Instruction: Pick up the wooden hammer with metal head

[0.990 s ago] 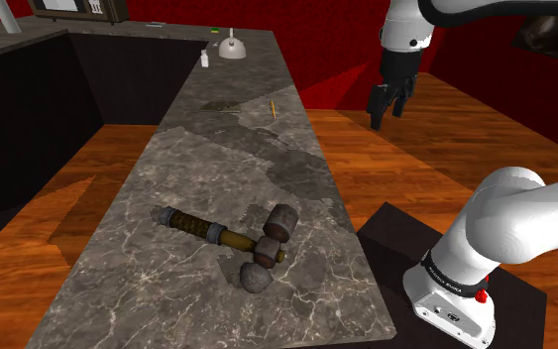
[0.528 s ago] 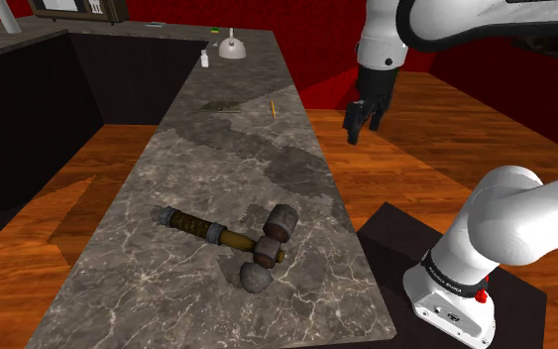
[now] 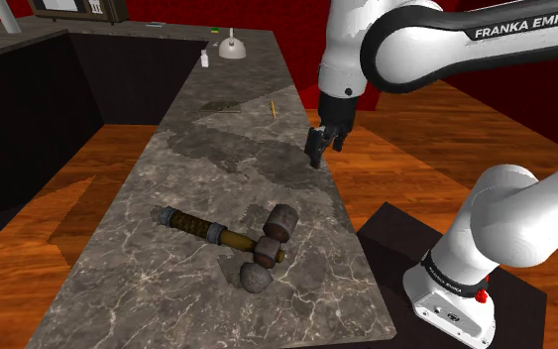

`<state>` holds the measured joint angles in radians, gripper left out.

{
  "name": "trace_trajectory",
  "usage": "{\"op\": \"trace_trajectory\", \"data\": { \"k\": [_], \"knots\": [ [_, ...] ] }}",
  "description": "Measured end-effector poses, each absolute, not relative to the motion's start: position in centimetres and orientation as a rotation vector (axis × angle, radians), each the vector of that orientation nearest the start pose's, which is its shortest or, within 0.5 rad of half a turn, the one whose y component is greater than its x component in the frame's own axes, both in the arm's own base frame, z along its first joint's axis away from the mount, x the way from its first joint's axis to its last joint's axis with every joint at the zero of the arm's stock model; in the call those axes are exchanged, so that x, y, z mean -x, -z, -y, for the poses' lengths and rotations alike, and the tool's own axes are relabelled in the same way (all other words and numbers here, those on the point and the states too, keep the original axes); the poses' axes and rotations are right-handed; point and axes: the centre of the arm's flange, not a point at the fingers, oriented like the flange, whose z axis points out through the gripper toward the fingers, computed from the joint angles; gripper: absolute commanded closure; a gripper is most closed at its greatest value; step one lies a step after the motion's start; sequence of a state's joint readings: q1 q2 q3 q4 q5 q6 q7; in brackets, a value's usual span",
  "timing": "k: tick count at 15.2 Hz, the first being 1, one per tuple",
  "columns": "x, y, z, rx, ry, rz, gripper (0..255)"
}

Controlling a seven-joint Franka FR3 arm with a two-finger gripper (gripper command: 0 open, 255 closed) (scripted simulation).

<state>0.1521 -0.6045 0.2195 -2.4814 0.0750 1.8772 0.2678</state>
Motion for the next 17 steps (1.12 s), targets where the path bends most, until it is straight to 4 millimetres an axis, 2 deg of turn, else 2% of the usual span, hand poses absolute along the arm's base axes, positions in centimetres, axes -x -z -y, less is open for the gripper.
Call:
{"op": "trace_trajectory", "data": {
  "k": [12, 17],
  "knots": [
    [-36.4, -43.2, -27.9, 3.143, 0.164, 0.27, 0],
    [-36.9, -41.5, -33.7, 3.116, 0.227, 0.353, 0]
  ]
}}
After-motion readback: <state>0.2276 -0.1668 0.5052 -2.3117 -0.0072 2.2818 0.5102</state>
